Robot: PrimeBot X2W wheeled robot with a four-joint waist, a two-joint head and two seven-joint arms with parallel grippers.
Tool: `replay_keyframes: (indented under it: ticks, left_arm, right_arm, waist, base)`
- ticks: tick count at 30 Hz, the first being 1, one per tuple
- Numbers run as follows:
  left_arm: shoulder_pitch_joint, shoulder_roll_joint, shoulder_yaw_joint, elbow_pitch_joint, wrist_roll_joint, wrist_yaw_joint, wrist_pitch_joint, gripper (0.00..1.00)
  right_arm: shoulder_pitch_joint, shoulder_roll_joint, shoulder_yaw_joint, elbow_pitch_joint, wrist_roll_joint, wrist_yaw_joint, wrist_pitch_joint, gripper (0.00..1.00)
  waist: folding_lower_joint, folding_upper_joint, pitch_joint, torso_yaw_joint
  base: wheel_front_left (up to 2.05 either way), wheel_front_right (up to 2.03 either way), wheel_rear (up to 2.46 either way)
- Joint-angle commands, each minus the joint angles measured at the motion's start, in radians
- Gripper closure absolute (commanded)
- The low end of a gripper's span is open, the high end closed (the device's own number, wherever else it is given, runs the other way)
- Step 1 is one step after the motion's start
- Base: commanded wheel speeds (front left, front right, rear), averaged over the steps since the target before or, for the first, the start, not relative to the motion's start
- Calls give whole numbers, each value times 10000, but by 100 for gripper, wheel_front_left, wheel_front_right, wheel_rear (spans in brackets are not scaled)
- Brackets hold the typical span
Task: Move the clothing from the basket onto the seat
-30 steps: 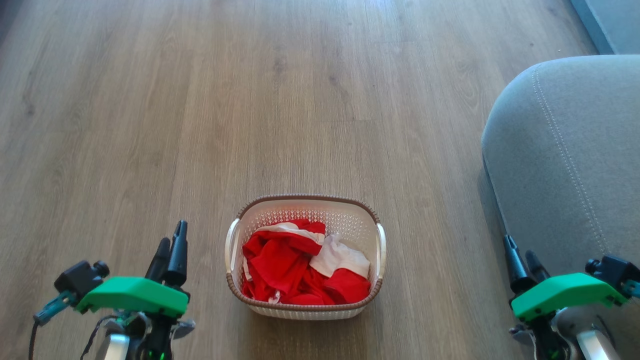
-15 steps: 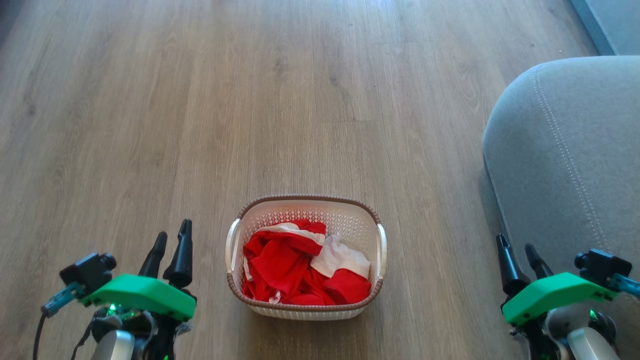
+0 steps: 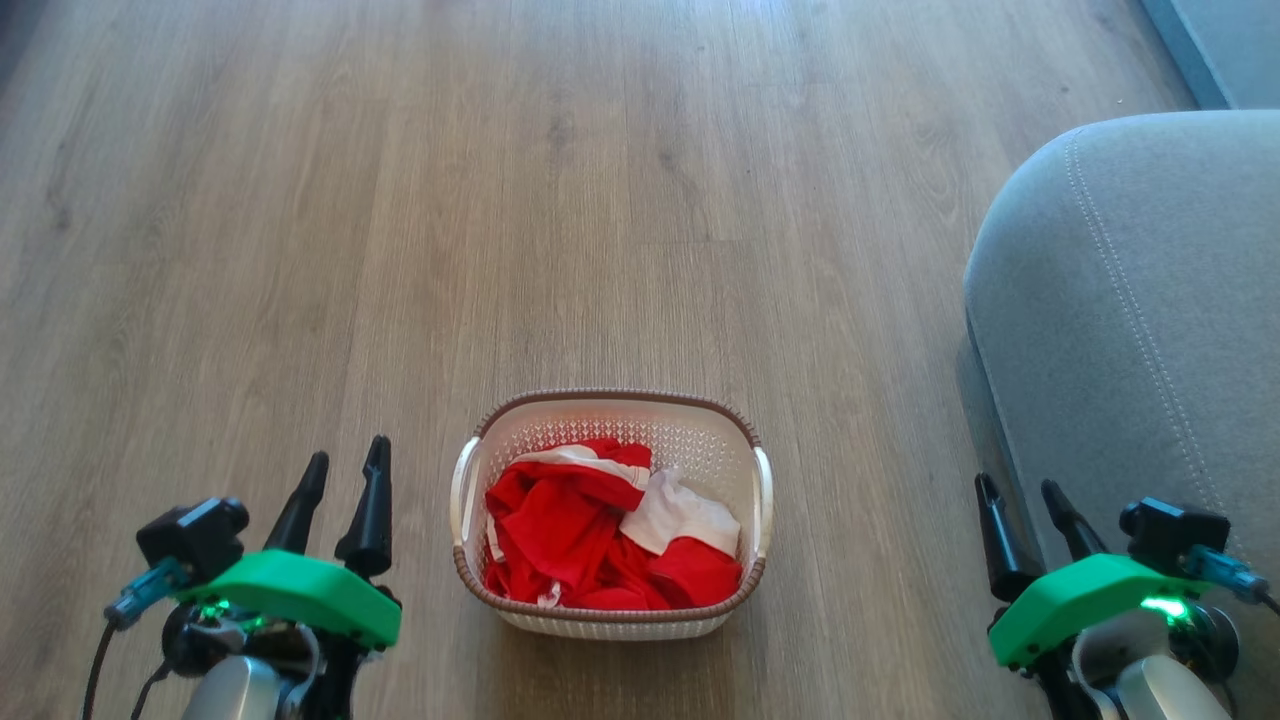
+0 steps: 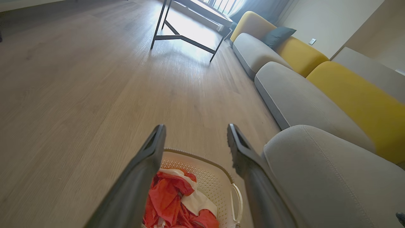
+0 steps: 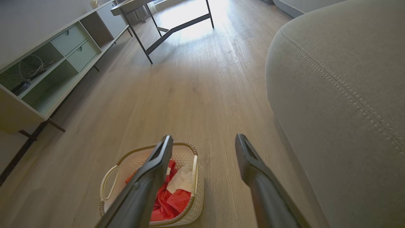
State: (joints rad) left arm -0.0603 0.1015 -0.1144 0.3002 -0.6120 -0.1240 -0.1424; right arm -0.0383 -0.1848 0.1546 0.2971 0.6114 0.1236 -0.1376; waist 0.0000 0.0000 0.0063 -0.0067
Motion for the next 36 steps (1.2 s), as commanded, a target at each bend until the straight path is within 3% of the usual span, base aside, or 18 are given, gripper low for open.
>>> replay_keyframes:
  ticks: [1, 36]
  left_arm:
    - [-353, 235, 233, -393, 384, -46, -166, 0]
    - [-381, 684, -176, 133, 4005, -67, -1193, 0]
  right_arm:
    - [-506, -278, 215, -363, -374, 51, -214, 0]
    - [-422, -1006, 893, -958, -2891, 71, -1241, 0]
  waist:
    - [0, 0, -5, -7]
    - [0, 0, 7, -121]
  base:
    - [0, 0, 0]
    - [0, 0, 0]
